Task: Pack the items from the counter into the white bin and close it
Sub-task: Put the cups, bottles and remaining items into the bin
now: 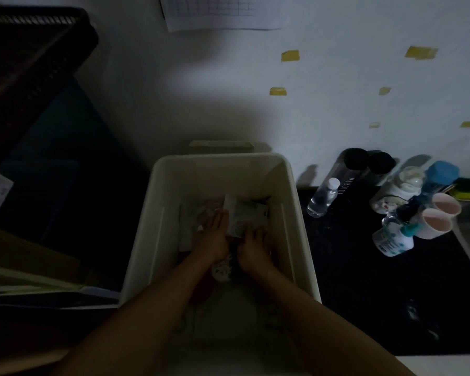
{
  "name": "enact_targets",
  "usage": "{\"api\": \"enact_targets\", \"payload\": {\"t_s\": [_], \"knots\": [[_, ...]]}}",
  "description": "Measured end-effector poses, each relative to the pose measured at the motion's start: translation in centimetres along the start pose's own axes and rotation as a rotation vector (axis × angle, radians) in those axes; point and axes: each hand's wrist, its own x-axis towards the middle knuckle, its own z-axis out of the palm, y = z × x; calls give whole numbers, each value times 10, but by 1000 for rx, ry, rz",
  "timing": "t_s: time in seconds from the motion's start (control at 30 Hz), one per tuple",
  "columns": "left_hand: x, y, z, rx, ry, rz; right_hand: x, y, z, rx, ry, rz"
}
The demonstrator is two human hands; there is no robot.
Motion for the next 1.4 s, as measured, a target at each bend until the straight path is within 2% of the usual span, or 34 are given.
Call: {"api": "enact_targets", "payload": {"t_s": [0.17, 0.37, 0.57, 0.7, 0.87, 1.0, 1.2, 1.4], "knots": [[2, -2, 0, 3, 0, 4, -11, 6, 6, -66, 11, -52], [8, -4, -1, 11, -76, -24, -9, 7, -6, -56, -104, -64], [3, -1, 2, -92, 16, 39, -15, 1, -23, 13, -138, -84], [-9, -4, 6, -242, 99, 114, -24, 0, -34, 45, -100, -134], [-25, 0, -8, -278, 223, 175, -36, -5, -47, 121, -76, -218], [-38, 9, -18, -332, 237, 196, -49, -9, -56, 107, 46, -309], [-55, 33, -28, -324, 298, 217, -64, -11, -72, 122, 101, -463], [-48, 56, -49, -148, 335, 304, -67, -9, -111, 31, 182, -536]]}}
